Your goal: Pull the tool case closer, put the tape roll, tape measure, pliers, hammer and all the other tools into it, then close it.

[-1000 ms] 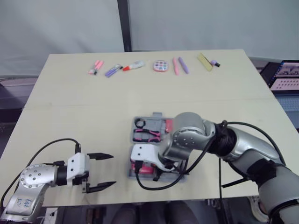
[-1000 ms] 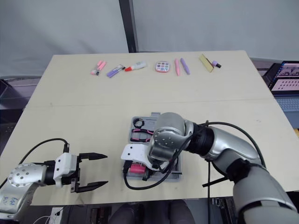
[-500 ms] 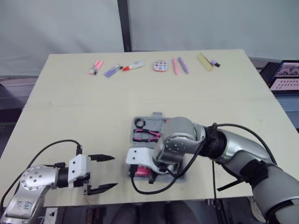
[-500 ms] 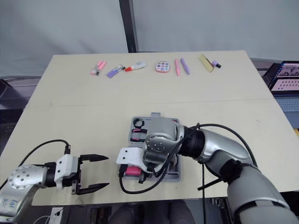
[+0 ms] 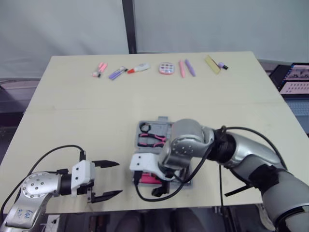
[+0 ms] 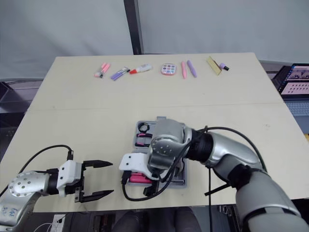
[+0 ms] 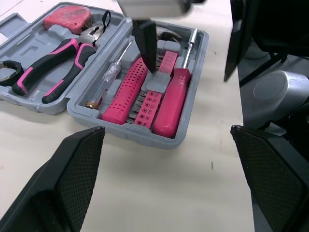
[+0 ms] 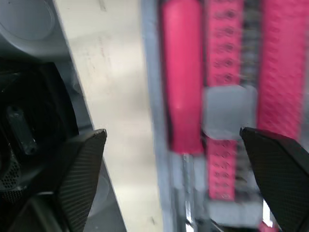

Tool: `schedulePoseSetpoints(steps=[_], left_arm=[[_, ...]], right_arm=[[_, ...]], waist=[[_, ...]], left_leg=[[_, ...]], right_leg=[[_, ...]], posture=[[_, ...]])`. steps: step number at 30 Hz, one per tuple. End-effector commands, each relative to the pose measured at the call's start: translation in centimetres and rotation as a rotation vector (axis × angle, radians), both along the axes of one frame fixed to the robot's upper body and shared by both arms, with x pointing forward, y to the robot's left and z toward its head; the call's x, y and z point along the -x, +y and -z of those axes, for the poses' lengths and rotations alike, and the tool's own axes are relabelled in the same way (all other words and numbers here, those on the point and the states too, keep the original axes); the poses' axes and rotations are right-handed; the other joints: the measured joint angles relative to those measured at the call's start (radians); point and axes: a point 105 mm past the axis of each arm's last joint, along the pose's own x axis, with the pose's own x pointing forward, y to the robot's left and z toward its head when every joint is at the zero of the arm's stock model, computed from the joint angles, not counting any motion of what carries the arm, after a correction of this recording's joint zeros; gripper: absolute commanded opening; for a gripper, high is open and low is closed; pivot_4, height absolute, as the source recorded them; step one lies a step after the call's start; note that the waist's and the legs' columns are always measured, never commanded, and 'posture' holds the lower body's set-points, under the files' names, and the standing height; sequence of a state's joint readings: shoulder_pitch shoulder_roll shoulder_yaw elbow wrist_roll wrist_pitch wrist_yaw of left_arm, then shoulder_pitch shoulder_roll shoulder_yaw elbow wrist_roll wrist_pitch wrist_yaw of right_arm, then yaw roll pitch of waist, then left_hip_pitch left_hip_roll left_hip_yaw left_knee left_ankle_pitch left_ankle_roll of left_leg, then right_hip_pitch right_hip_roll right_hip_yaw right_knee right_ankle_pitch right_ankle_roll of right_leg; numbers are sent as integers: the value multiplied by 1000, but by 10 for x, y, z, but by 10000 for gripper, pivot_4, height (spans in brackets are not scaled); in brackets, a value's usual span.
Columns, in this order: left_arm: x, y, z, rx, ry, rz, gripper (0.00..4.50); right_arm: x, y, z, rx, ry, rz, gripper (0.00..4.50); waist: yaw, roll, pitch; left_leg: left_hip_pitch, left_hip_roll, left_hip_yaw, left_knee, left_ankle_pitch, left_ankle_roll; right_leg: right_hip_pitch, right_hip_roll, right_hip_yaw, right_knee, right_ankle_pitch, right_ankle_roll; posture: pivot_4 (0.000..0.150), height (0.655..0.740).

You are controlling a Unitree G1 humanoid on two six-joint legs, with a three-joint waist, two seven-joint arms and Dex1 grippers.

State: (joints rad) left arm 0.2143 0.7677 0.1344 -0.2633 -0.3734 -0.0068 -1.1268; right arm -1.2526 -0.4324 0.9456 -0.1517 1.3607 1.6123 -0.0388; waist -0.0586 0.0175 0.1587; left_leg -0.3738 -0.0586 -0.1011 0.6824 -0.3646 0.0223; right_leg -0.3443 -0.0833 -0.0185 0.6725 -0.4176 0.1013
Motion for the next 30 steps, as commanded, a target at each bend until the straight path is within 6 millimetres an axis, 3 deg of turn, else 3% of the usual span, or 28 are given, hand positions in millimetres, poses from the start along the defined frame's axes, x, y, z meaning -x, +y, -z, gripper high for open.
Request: schedulePoseSetpoints(steps=[1, 5, 8, 15, 19, 24, 30], left_arm=[[-2, -4, -5, 11, -19, 13, 45000], [-6, -6, -8, 19, -26, 12, 45000], [-8, -7, -9, 23, -29, 9, 45000], [-2, -5, -7, 36, -21, 6, 45000], [1, -6, -6, 36, -9, 9, 45000], [5, -7, -5, 44, -12, 13, 45000], [9, -7, -1, 60, -12, -1, 45000]], right_arm=[[7, 6, -23, -110, 34, -32, 44223], [8, 0, -31, -257, 54, -5, 44223], [7, -5, -33, -405, 25, 22, 36121], [10, -17, -29, -766, -48, 20, 2133], [10, -28, -9, -771, -109, -47, 975], [5, -27, 11, -865, -152, -105, 975], [-2, -26, 21, -934, -175, -118, 975]], waist=[[1, 0, 0], [4, 0, 0], [7, -1, 0], [17, -1, 0], [24, -1, 0], [32, -2, 0], [31, -2, 0]], left_leg=[[0, 0, 0, 0, 0, 0], [0, 0, 0, -1, 0, 0], [0, -1, -1, -1, 0, 0], [-1, 0, 2, -2, 0, 0], [-1, 0, 3, -1, 0, 0], [-1, 0, 2, 0, 0, 0], [-1, 0, 2, 0, 0, 0]], right_leg=[[0, 0, 0, 0, 0, 0], [1, 0, 0, -1, 0, 0], [3, 0, 0, -2, 0, 0], [6, 0, 0, -11, 0, 0], [6, 1, 0, -12, 0, 0], [6, 1, 1, -14, 0, 0], [6, 1, 0, -14, 0, 0]], posture=[[1500, 7134], [1500, 7134], [1500, 7134], [1500, 7134], [1500, 7134], [1500, 7134], [1500, 7134]])
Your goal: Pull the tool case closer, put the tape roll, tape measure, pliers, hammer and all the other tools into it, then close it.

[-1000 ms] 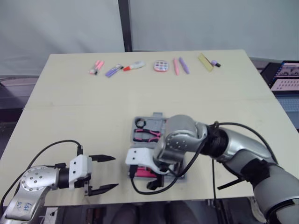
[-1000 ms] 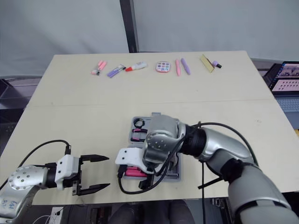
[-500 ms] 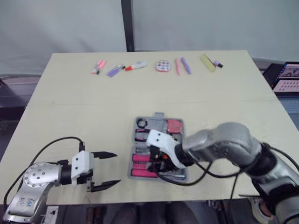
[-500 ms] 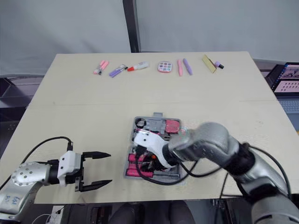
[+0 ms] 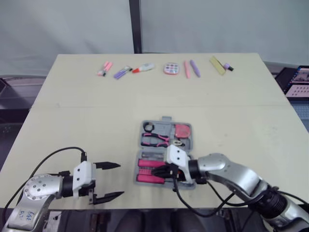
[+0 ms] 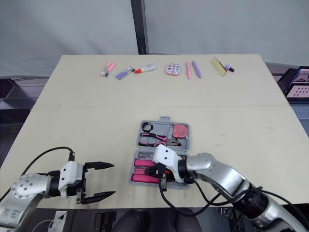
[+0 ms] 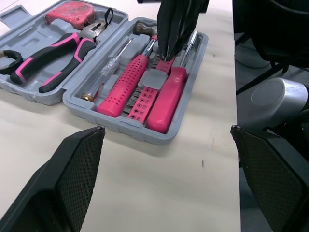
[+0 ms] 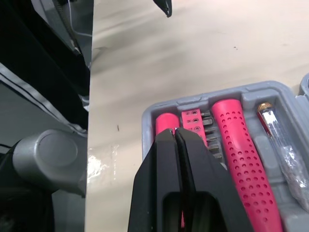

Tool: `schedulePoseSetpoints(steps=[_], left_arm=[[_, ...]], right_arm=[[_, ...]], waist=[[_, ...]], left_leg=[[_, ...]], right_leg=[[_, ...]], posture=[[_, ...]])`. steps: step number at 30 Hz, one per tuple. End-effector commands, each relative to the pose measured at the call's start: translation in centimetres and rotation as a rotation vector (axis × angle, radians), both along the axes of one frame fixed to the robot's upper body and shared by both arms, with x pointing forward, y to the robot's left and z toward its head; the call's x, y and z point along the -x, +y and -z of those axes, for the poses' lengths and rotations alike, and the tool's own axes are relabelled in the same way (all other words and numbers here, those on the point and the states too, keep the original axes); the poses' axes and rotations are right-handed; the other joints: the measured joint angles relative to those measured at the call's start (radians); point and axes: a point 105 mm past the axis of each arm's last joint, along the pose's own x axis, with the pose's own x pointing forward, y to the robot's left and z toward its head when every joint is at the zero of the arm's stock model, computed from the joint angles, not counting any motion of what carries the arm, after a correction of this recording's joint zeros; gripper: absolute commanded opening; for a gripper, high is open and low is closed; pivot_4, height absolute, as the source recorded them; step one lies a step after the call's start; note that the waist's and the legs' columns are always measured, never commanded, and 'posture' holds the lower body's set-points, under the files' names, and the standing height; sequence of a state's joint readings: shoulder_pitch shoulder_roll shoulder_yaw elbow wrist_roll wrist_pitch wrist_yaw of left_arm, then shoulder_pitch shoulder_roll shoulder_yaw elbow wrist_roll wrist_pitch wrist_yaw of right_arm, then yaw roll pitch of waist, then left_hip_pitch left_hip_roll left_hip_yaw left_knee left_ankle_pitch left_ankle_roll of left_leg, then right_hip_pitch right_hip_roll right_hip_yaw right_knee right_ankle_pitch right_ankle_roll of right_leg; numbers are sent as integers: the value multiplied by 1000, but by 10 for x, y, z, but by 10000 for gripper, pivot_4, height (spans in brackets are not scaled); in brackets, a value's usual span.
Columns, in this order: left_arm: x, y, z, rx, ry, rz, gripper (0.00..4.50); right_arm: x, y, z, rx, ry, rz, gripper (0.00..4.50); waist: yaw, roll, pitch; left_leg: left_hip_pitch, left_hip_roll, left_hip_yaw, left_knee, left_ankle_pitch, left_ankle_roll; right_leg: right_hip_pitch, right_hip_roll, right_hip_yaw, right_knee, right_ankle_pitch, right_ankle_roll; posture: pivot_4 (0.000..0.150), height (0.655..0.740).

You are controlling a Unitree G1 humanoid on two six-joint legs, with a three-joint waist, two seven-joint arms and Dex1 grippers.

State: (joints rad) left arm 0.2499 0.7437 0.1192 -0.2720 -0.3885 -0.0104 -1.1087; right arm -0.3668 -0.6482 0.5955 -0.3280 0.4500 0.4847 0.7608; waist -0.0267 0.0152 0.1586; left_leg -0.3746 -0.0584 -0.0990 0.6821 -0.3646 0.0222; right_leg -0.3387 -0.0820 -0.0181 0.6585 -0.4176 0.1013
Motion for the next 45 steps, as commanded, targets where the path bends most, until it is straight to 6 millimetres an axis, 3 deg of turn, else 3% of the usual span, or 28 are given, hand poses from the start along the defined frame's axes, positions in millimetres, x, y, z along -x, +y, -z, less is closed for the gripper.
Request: schedulePoseSetpoints(steps=[1, 8, 45], left_arm=[[4, -2, -7, 28, -44, 7, 45000], [3, 1, -5, 51, -75, -19, 45000], [7, 3, -12, 90, -55, 29, 45000]], right_arm=[[-2, 1, -6, -58, -43, -37, 975], [5, -2, -2, -83, -8, -88, 975], [8, -23, 46, 24, 33, 2, 975]], waist=[[0, 0, 0], [1, 0, 0], [1, -1, 0]], left_leg=[[0, 0, 0, 0, 0, 0], [0, 0, 0, 0, 0, 0], [1, 0, 0, 0, 0, -1]], right_leg=[[0, 0, 0, 0, 0, 0], [0, 0, 0, 0, 0, 0], [1, 0, 0, 1, 0, 0]], posture=[[1500, 7134], [1500, 7134], [1500, 7134]])
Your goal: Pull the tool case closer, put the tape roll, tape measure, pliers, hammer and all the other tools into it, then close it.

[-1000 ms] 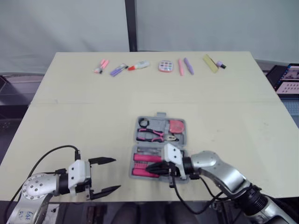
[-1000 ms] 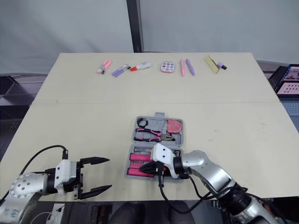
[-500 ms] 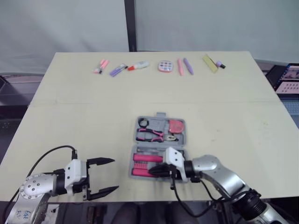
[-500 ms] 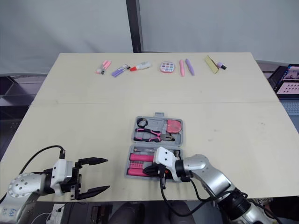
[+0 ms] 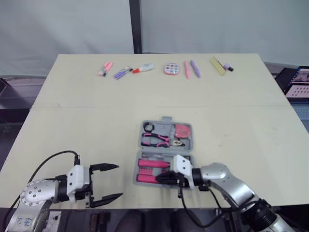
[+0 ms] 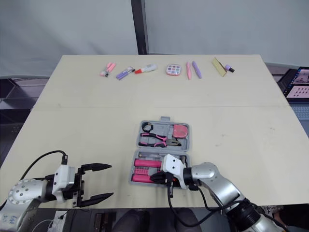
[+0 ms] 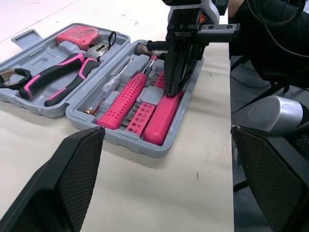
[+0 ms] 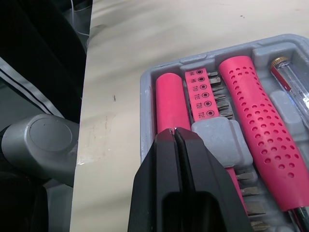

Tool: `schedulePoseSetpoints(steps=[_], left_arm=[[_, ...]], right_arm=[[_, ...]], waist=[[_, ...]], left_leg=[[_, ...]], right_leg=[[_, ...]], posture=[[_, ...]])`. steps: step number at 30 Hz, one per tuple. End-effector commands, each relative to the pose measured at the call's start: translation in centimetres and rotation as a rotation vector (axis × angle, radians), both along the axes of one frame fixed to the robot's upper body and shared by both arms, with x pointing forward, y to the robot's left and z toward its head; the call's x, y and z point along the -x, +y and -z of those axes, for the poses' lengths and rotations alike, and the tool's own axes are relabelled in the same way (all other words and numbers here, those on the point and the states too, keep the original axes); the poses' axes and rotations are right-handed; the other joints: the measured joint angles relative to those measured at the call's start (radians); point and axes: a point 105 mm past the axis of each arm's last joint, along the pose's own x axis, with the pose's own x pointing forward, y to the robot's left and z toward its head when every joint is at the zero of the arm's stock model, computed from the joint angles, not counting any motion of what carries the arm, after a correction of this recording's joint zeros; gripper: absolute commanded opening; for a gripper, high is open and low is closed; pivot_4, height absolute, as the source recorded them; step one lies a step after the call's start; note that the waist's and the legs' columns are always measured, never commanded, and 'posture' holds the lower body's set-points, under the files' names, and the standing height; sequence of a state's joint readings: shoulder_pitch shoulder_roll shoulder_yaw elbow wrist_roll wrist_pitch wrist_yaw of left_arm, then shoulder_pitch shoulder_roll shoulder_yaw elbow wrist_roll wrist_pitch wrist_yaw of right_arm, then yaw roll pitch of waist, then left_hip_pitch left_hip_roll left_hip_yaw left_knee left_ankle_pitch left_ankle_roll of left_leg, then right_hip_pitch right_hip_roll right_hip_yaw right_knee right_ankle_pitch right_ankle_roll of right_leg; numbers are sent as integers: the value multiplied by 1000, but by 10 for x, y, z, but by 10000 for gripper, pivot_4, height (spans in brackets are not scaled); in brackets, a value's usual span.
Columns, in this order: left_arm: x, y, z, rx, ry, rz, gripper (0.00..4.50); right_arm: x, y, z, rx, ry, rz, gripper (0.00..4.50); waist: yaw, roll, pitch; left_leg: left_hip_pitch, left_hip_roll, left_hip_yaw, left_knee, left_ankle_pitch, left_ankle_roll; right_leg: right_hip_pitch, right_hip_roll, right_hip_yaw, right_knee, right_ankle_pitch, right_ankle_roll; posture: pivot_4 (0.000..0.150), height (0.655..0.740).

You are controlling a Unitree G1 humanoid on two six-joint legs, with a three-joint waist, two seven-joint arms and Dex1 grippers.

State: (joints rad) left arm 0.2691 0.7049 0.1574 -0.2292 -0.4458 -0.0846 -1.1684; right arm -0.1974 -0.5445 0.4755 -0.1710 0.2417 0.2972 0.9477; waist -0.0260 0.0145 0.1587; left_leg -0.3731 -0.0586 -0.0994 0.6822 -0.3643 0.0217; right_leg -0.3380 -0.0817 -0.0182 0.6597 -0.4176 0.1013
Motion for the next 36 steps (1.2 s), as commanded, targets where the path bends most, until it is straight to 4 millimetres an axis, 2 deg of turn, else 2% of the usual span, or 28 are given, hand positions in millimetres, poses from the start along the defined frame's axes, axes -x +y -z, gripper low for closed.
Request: schedulePoseSetpoints(steps=[1, 7, 29, 34, 36], left_arm=[[2, -2, -9, 8, -26, 18, 45000], [2, -2, -9, 4, -24, 18, 45000], [5, -3, -12, -2, -15, 27, 45000], [5, -4, -13, -1, -16, 28, 45000], [4, -5, -12, 1, -15, 28, 45000]], right_arm=[[5, -3, 12, 42, 25, -6, 975], [6, -8, 27, 104, 19, -9, 975], [13, -22, 55, 212, 72, 2, 975], [13, -21, 54, 204, 63, -1, 975], [11, -17, 44, 170, 32, -5, 975]], waist=[[0, 0, 0], [0, -1, 0], [0, -2, -3], [0, -3, -3], [1, -3, -3]], left_leg=[[0, 0, 0, 0, 0, 0], [2, 0, 0, 0, 0, 0], [6, 0, -1, -1, 0, 0], [8, 0, -2, -1, 0, 0], [10, 0, -3, -1, 0, 0]], right_leg=[[0, 0, 0, 0, 0, 0], [2, 0, 0, 0, 0, 0], [6, 0, 0, -1, 0, 0], [10, 1, 0, -3, 0, 0], [12, 1, 0, -5, 0, 0]], posture=[[1500, 7134], [1500, 7134], [1500, 7134], [1500, 7134], [1500, 7134]])
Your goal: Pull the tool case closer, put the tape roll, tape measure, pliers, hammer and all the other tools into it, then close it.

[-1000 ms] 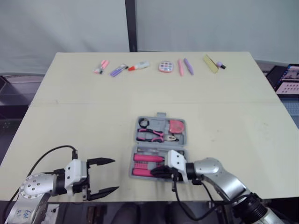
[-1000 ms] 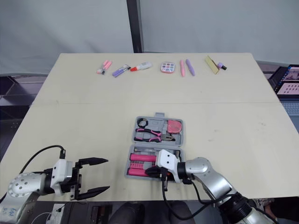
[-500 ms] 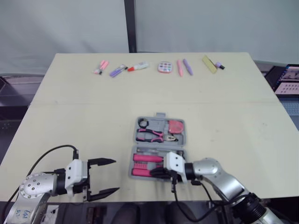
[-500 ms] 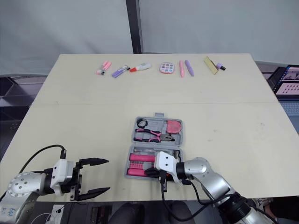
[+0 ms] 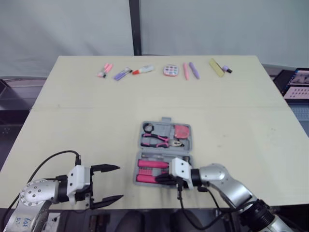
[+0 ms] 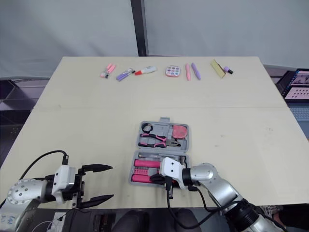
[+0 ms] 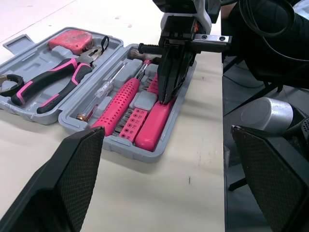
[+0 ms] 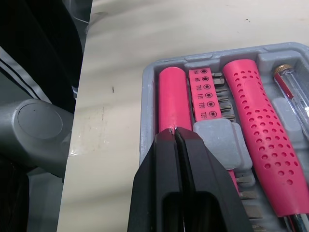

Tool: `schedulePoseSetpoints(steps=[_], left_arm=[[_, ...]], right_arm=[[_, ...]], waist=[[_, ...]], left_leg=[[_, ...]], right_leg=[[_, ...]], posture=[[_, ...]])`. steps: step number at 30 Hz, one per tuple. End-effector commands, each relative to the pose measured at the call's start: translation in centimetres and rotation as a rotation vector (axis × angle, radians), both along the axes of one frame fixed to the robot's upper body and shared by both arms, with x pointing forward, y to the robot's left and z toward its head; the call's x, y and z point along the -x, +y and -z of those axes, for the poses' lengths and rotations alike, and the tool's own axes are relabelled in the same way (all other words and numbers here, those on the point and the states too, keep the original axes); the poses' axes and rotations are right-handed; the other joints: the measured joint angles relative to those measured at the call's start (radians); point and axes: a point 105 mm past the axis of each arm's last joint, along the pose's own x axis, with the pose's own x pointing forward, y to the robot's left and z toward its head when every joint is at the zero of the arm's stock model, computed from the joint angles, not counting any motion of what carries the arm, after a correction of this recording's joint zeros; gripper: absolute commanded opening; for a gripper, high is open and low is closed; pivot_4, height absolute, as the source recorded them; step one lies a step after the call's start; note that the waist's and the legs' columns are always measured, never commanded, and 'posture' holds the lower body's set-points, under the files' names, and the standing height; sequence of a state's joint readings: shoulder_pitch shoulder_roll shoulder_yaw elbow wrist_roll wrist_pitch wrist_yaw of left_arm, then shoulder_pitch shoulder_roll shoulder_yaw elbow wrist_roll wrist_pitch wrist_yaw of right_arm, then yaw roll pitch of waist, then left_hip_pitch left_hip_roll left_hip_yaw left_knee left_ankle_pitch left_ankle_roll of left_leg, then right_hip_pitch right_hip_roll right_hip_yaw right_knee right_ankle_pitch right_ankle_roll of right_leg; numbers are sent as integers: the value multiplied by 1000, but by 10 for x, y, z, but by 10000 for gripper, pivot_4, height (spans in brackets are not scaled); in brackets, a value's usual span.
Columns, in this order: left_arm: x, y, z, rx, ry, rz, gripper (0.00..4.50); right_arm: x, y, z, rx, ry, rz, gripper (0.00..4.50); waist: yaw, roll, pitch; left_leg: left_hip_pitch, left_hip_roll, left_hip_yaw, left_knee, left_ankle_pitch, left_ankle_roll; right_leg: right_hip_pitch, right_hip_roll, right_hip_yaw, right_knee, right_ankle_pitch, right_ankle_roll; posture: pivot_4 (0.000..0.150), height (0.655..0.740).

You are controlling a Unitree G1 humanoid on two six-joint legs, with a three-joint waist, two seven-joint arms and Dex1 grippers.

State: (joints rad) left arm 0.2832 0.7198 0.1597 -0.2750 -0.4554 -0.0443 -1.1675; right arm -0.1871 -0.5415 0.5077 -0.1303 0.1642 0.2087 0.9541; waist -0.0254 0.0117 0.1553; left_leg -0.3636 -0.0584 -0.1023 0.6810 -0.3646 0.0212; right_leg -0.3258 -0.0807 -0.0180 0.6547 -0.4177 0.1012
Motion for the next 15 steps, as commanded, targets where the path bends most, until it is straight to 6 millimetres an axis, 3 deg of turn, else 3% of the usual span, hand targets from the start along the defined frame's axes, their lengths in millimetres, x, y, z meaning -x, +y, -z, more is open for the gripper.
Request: schedulePoseSetpoints(steps=[1, 5, 10, 13, 15], left_arm=[[0, -2, -8, 8, -32, 7, 45000], [-8, -3, -8, 13, -20, -31, 45000], [-17, -4, -8, 33, -13, -73, 45000], [-19, -3, -6, 36, -9, -96, 45000], [-20, -2, -6, 42, -9, -121, 45000]], right_arm=[[6, -15, 25, 101, 63, 36, 975], [-7, -9, -18, 4, -35, 67, 975], [-12, -16, -68, -73, -101, 123, 975], [-8, -31, -85, -81, -118, 175, 975], [-6, -47, -86, -62, -123, 237, 975]], waist=[[0, 0, 0], [2, 1, 1], [4, 3, 2], [4, 3, 2], [9, 3, 2]], left_leg=[[1, 0, 0, 0, 0, 0], [2, 0, 0, -1, 0, -1], [-4, 0, 0, 1, 0, -1], [-5, 0, 0, 0, 0, -1], [-5, 0, 0, 0, -1, 0]], right_leg=[[1, 0, 0, -1, 0, 0], [2, 0, 0, -1, 0, 0], [0, 1, 0, -2, 0, 0], [-1, 1, 0, -1, 0, 0], [-1, 1, 0, -2, 0, 0]], posture=[[1500, 7134], [1500, 7134], [1500, 7134], [1500, 7134], [1500, 7134]])
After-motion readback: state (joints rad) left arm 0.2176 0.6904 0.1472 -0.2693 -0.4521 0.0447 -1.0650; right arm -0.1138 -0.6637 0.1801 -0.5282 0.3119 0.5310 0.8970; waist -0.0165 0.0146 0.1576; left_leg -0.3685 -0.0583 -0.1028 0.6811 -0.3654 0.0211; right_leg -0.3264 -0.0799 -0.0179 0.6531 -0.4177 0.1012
